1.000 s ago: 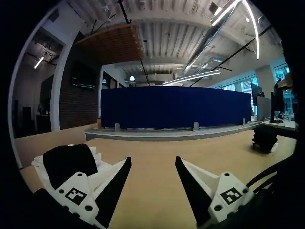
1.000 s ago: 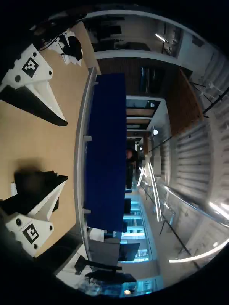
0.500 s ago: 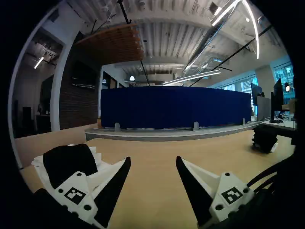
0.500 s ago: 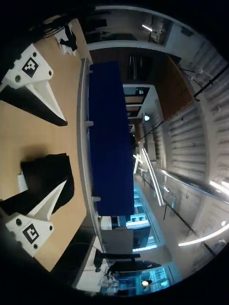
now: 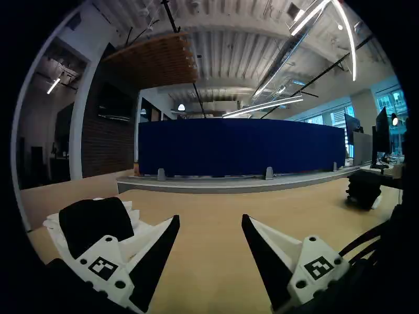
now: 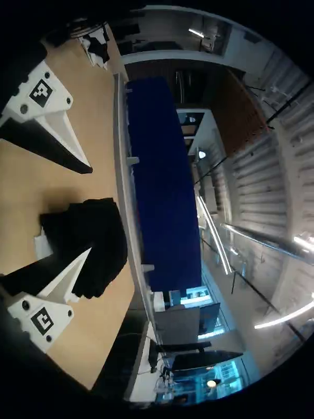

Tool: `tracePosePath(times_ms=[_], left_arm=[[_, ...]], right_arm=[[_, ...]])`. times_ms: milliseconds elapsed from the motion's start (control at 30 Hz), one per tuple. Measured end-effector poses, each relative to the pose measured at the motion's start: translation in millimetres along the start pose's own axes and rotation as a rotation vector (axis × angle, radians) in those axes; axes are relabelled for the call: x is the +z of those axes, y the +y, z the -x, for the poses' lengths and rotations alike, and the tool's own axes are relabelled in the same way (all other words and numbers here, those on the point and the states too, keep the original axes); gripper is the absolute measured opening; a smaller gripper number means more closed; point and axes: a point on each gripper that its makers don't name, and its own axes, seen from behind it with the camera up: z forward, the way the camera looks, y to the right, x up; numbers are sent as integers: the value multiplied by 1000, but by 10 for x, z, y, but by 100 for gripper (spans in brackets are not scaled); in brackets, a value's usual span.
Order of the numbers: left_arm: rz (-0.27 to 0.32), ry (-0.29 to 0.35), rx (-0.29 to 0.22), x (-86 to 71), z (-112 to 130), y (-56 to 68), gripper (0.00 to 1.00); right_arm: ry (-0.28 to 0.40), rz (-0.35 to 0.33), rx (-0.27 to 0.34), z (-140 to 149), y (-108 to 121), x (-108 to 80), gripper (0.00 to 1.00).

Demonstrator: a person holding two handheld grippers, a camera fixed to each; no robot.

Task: Fold towel

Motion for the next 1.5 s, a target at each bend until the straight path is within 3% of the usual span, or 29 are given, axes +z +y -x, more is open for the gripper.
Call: tracePosePath(times_ms=[367, 600, 1000, 1500], left_arm=[[0, 0, 0, 4, -1, -2, 87], [0, 0, 0, 5, 1, 1, 88], [0, 0, 0, 0, 2, 0, 87], [0, 0, 0, -5, 7, 1, 88]], right_arm=[[37, 25, 27, -57, 127, 34, 100], [51, 8, 41, -41, 60, 50, 100], [58, -5, 7, -27, -85, 45, 100], [57, -3, -40, 82, -106, 24, 100]])
